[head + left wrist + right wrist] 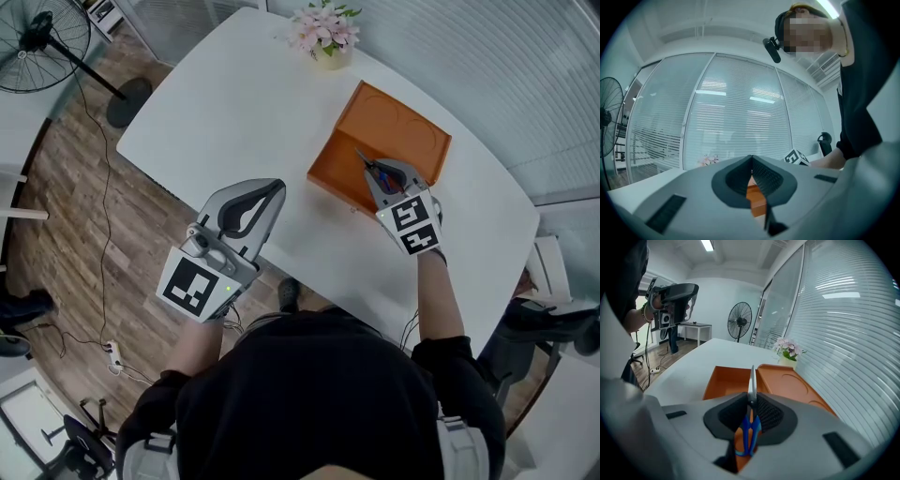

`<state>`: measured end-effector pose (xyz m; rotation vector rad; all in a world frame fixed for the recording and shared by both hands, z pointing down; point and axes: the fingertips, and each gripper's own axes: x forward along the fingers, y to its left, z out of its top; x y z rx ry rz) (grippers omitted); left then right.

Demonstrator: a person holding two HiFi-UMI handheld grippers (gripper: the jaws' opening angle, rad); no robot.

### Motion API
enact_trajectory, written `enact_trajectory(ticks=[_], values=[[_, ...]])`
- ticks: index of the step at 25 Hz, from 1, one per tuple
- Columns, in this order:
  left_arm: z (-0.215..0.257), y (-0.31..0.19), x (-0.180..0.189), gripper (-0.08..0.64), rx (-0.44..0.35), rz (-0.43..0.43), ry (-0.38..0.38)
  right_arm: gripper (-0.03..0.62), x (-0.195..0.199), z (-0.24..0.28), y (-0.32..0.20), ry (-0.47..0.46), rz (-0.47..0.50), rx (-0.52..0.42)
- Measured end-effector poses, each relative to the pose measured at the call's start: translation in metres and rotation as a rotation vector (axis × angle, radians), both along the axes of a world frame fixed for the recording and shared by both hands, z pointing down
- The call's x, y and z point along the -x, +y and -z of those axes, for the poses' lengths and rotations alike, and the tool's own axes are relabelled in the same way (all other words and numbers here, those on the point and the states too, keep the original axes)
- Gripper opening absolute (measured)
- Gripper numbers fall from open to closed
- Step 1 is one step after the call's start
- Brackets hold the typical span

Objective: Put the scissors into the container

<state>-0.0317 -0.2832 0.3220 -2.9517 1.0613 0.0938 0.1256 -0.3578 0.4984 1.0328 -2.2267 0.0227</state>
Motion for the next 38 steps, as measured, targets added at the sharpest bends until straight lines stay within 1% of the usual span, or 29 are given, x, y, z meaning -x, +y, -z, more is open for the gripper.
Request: enact_trajectory(ticks=[6,16,22,38], values=[[0.003,0.002,0.002,0.014,-0.008,0.007,0.0,0.066,0.0,-0.006,-0.001,0.015,-0.002,0.034],[0.002,0.008,0.009,0.014,-0.007,0.031,-0.006,0.066,0.002,-0.012,-0.003,0.014,0.004,0.063],[0.003,0.01,0.012,0.014,-0.007,0.045,-0.004,0.066,0.001,-0.02,-0.006,0.046,0.016,0.085],[0.003,0.012,0.019,0.014,-0.008,0.054,-0.002,0.066,0.004,-0.034,-0.008,0.071,0.029,0.145]])
